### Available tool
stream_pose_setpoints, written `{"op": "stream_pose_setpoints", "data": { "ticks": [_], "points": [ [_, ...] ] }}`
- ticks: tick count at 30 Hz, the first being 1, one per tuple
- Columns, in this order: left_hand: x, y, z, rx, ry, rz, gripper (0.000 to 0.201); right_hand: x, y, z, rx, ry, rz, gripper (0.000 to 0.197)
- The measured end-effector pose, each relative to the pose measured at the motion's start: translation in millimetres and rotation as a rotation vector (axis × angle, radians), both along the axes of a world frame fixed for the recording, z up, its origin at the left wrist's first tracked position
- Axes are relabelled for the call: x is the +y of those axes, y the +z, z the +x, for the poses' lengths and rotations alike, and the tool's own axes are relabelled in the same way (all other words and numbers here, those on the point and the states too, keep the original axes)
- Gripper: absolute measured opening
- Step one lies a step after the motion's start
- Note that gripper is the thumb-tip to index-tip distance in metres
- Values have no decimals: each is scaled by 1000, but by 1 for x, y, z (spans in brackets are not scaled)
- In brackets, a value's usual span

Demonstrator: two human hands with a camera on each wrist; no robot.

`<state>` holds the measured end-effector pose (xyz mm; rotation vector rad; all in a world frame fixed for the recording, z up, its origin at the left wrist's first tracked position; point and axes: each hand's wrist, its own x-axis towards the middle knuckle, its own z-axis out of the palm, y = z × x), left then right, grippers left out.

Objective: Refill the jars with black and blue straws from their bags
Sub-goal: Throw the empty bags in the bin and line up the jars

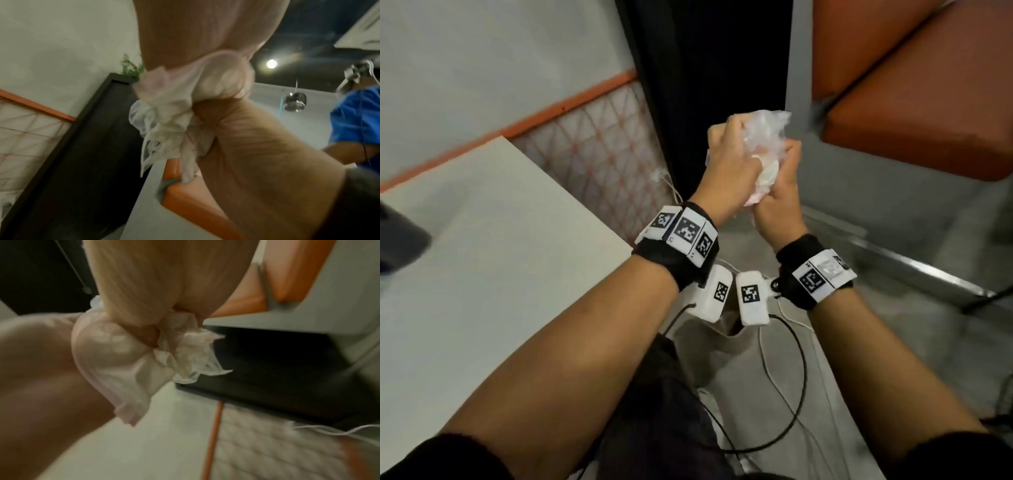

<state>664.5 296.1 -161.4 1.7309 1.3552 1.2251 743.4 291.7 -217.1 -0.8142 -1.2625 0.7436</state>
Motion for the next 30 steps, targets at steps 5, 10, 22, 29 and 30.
{"op": "stream_pose_setpoints", "data": {
  "ticks": [5, 10, 22, 29, 30],
  "points": [
    [27, -85, 32, 204, -4, 27, 62, 37, -88, 39, -14, -139, -147, 45],
    [54, -177, 11, 365, 200, -120, 45, 76, -187, 42, -495, -238, -343, 34],
    [76, -385, -66, 503, 373, -642, 17, 116, -374, -17, -1004, 282, -598, 36],
    [69, -443, -62, 845, 64, -1048, 31, 121, -415, -28, -1534, 515, -608, 62],
    [67, -447, -60, 954, 3, -1084, 39, 120, -417, -30, -1666, 577, -611, 74]
  ]
}}
